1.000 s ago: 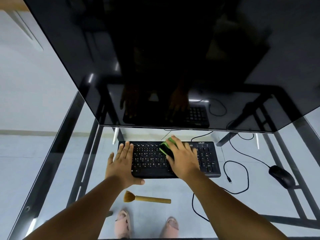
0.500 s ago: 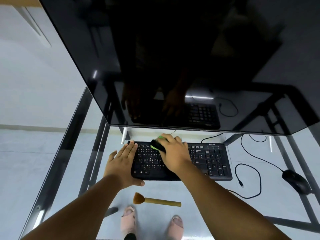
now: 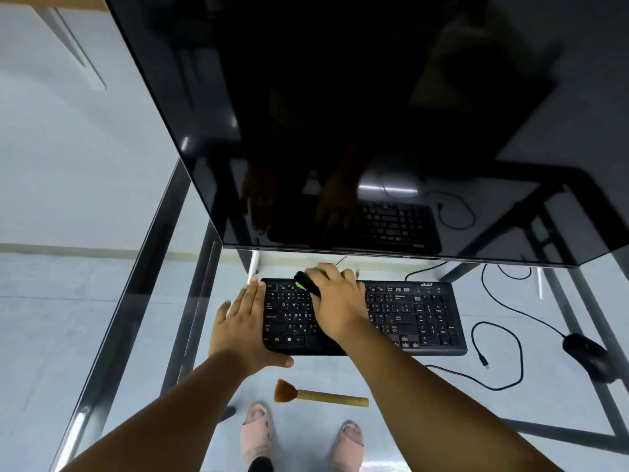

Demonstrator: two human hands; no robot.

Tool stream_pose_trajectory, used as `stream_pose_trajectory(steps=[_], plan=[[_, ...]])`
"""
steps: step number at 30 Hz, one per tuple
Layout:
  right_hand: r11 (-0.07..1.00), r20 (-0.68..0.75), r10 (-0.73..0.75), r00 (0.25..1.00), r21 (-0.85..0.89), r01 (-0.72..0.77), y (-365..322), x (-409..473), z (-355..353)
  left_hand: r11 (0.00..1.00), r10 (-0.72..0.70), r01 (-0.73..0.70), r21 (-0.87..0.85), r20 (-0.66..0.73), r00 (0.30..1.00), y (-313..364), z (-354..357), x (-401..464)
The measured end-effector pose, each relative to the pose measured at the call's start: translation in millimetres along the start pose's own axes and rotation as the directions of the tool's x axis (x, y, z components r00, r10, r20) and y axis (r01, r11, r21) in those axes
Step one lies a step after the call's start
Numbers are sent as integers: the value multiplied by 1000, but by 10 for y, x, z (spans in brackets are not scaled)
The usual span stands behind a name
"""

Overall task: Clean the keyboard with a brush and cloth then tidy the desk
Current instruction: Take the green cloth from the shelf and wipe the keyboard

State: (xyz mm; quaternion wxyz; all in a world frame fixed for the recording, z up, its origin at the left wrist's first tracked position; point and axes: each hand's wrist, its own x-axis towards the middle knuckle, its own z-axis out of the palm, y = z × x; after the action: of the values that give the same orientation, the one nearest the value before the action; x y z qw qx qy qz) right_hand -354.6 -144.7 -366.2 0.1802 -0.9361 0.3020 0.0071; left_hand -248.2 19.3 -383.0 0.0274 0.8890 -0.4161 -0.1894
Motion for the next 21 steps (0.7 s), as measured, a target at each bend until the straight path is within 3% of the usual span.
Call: stream_pose_trajectory(steps=[2,6,8,16,18,21], plan=[[1000,5,-7,1000,-20,7,141,-15,-19,999,5,-5,-32,8,1000,-15,7,-11],[984,-38,176,984,-34,-178,236,27,-17,997,57,-55,-57,33,998,-88,-11,3],[981,-26,194,981,-22,-194,87,102,-2,994,90,-87,-63,50,995,-142,-30,12],[993,17,-119,993,21,118,-173,83,82,992,118,-114,-56,61,991,-177,-62,4],[998,-6,-70,998,0,70,28,38,62,993,116,-114,-27,69,991,-185,-86,3],[992,-77,127,989,-14,-128,209,-11,27,993,119,-121,17,75,990,-211,-88,12]])
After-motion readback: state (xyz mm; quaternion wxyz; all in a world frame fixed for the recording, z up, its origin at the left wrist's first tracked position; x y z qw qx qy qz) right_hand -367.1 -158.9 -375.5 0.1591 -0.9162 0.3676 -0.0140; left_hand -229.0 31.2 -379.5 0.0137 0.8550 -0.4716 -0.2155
